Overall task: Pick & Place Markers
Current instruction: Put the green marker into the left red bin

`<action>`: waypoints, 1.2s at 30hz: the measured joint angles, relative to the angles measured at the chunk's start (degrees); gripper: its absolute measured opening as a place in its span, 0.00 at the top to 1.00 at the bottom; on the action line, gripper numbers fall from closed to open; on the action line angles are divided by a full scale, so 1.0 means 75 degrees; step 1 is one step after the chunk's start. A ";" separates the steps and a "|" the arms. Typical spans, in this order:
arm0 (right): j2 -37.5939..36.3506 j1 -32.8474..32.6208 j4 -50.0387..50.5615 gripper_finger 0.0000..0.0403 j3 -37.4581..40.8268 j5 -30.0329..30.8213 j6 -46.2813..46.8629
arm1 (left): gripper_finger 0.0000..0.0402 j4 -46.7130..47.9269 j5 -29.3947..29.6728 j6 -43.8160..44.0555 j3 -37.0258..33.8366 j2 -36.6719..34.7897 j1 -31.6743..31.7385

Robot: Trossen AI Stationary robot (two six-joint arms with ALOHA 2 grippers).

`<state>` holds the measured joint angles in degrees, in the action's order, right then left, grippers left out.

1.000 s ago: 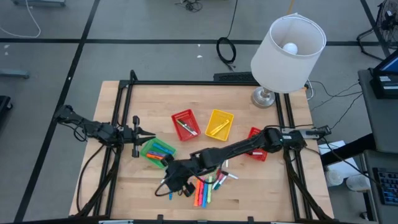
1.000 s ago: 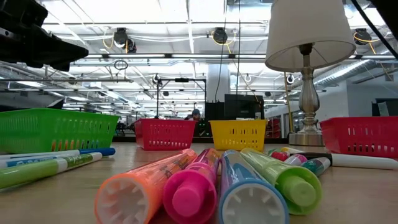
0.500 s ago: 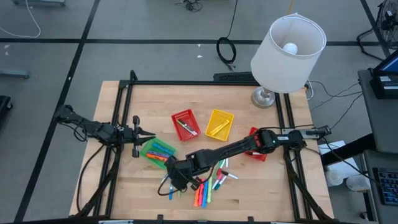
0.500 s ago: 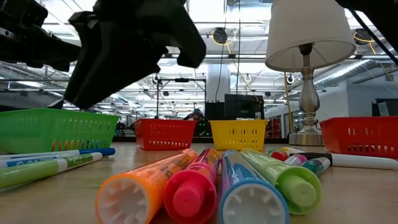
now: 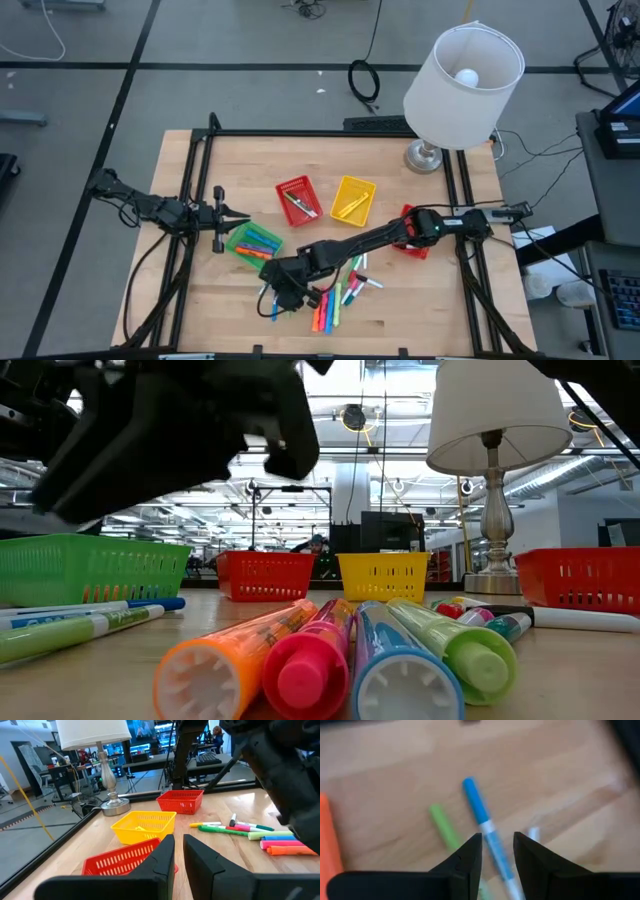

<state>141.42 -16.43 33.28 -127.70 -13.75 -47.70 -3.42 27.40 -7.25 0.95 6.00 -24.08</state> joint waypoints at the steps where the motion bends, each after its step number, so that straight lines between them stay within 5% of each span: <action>1: 0.0025 -0.0003 0.0069 0.74 0.0026 0.0006 -0.0013 | 0.88 0.0000 -0.0001 0.0000 0.0000 0.0000 0.0000; 36: 0.0017 0.0488 -0.0263 0.78 0.1243 -0.1018 0.0266 | 0.88 0.0000 -0.0004 0.0008 0.0000 0.0000 0.0000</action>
<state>141.55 -12.76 31.30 -118.38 -21.38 -45.70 -3.42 27.38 -7.19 0.95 6.00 -24.08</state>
